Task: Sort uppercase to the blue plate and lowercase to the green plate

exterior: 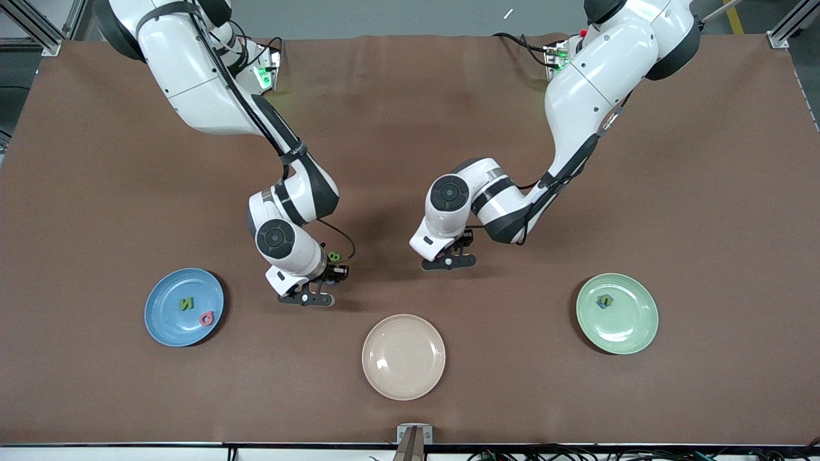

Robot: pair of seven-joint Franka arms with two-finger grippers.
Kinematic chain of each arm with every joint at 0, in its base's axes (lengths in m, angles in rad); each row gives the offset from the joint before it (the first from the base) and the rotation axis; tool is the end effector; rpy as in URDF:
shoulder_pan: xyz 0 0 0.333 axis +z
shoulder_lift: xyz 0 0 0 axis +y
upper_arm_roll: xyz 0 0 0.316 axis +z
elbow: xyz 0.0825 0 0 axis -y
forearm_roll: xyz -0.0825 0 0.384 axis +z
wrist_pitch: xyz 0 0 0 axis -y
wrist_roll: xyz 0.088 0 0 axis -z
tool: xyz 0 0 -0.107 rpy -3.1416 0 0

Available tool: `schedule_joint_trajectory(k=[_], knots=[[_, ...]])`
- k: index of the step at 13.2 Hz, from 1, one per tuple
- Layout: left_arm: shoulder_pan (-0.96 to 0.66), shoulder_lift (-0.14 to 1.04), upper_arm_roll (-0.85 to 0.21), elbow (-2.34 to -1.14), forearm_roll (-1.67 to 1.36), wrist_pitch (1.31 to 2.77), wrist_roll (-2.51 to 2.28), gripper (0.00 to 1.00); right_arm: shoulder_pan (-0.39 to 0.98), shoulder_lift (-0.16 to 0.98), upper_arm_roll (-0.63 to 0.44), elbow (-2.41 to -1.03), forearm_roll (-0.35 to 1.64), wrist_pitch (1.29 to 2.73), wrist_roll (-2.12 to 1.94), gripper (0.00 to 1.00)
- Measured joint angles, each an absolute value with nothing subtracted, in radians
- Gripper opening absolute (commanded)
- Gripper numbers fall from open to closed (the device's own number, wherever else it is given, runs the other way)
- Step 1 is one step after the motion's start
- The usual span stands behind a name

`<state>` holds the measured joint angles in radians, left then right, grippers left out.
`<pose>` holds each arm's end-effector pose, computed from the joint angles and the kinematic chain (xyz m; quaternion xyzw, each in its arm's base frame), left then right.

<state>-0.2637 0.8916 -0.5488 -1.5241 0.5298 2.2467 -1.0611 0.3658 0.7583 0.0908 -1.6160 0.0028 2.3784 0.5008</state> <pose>0.5352 -0.4554 0.1798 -0.9993 -0.0362 0.0102 0.0000 0.6244 0.2982 0.1816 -0.9988 0.0356 0.0117 0.0301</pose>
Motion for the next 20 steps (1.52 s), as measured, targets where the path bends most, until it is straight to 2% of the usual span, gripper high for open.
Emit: schedule_joint_trajectory(k=[3,7,9,11,13,14,15,16,17,19,20], knots=[[-0.264,0.896,-0.547,-1.523,0.53,2.247,-1.044,0.6,0.351,0.757,0.073,-1.582,-0.009,2.367,0.472,0.0],[-0.267,0.896,-0.548,-1.52,0.53,2.247,-1.041,0.51,0.21,0.737,0.064,-1.444,-0.053,2.207,0.212,0.01],[-0.268,0.896,-0.548,-1.52,0.53,2.247,-1.041,0.34,0.126,0.737,0.059,-1.427,-0.055,2.199,-0.005,0.01],[-0.269,0.896,-0.548,-1.52,0.53,2.247,-1.04,0.31,0.033,0.738,0.059,-1.425,-0.055,2.194,-0.186,0.01],[-0.269,0.896,-0.548,-1.52,0.53,2.247,-1.04,0.16,-0.034,0.742,0.06,-1.427,-0.055,2.186,-0.317,0.02],[-0.269,0.896,-0.548,-1.519,0.53,2.247,-1.04,0.12,-0.057,0.744,0.061,-1.43,-0.055,2.183,-0.36,0.06],[-0.266,0.896,-0.547,-1.517,0.53,2.247,-1.04,0.08,-0.071,0.747,0.061,-1.438,-0.055,2.182,-0.386,0.2],[-0.26,0.895,-0.547,-1.512,0.53,2.247,-1.04,0.05,-0.076,0.749,0.061,-1.447,-0.055,2.181,-0.397,0.51],[-0.25,0.892,-0.546,-1.504,0.53,2.247,-1.04,0.01,-0.077,0.75,0.062,-1.461,-0.055,2.18,-0.398,0.75],[-0.219,0.875,-0.546,-1.492,0.53,2.246,-1.04,0.01,-0.077,0.756,0.065,-1.491,-0.055,2.181,-0.398,0.94],[-0.202,0.86,-0.546,-1.491,0.531,2.242,-1.03,0.01,-0.077,0.759,0.066,-1.497,-0.055,2.182,-0.398,1.0]])
